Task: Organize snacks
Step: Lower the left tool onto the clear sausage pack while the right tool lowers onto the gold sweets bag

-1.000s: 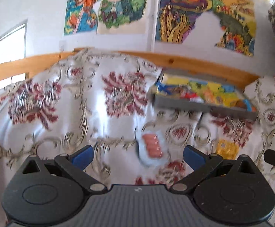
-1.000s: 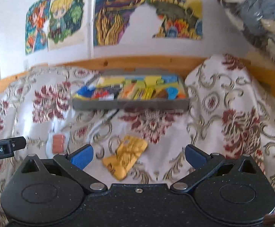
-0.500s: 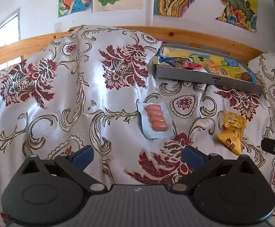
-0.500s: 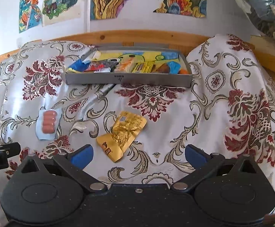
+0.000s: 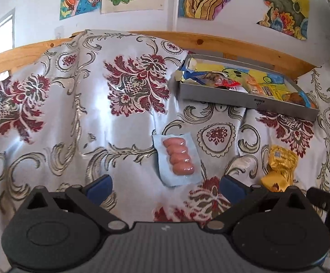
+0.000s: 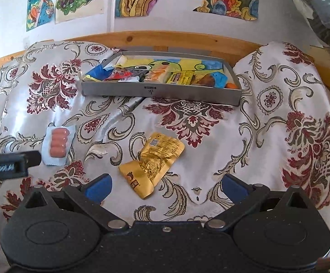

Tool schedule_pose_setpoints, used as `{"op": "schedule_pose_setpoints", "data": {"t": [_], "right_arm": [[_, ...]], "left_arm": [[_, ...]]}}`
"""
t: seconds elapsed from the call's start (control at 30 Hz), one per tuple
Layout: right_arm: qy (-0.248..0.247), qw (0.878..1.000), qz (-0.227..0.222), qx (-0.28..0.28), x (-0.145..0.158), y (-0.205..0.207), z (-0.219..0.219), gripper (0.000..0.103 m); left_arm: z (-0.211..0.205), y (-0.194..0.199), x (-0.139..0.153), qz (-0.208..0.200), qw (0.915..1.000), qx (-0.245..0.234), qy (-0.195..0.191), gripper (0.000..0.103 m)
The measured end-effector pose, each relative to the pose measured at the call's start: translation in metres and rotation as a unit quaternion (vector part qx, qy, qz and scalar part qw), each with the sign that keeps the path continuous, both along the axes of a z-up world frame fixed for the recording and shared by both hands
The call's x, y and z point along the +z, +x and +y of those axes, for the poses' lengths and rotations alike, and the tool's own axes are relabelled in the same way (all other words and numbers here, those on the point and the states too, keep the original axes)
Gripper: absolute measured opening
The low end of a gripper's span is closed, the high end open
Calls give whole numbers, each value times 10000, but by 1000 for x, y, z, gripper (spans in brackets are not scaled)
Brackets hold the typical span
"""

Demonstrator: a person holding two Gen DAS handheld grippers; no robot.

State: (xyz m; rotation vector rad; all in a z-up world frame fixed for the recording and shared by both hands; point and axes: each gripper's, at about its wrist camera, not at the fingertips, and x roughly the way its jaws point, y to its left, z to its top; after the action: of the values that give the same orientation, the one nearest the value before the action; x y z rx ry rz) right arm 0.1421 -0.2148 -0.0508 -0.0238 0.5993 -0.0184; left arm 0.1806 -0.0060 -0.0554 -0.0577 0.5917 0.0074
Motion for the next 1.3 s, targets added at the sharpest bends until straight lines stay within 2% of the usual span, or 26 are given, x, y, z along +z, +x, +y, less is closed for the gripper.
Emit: {"op": "schedule_pose_setpoints", "data": {"t": [0.3, 0.53, 0.6, 0.77, 0.83, 1.1, 1.3], "right_arm": [[-145, 9999, -21, 88, -5, 22, 4, 102], [136, 9998, 43, 123, -8, 50, 3, 102], [164, 9997, 105, 166, -13, 55, 5, 102], [145, 9991, 259, 301, -23, 63, 12, 102], [86, 9990, 300, 331, -27, 65, 15, 102], [-192, 9984, 424, 321, -40, 70, 26, 102], [-376, 9978, 404, 378, -45, 72, 34, 102]], "left_arm": [[3, 41, -9, 25, 9997, 19, -248, 102], [18, 63, -28, 157, 9974, 111, -695, 102], [18, 67, -31, 91, 9973, 76, -723, 102], [10, 73, -37, -65, 9978, -157, -642, 102], [4, 74, -40, -56, 9986, -275, -447, 102], [-11, 81, -48, 80, 9996, -183, 192, 102], [-12, 78, -51, 20, 9995, -161, 269, 100]]}}
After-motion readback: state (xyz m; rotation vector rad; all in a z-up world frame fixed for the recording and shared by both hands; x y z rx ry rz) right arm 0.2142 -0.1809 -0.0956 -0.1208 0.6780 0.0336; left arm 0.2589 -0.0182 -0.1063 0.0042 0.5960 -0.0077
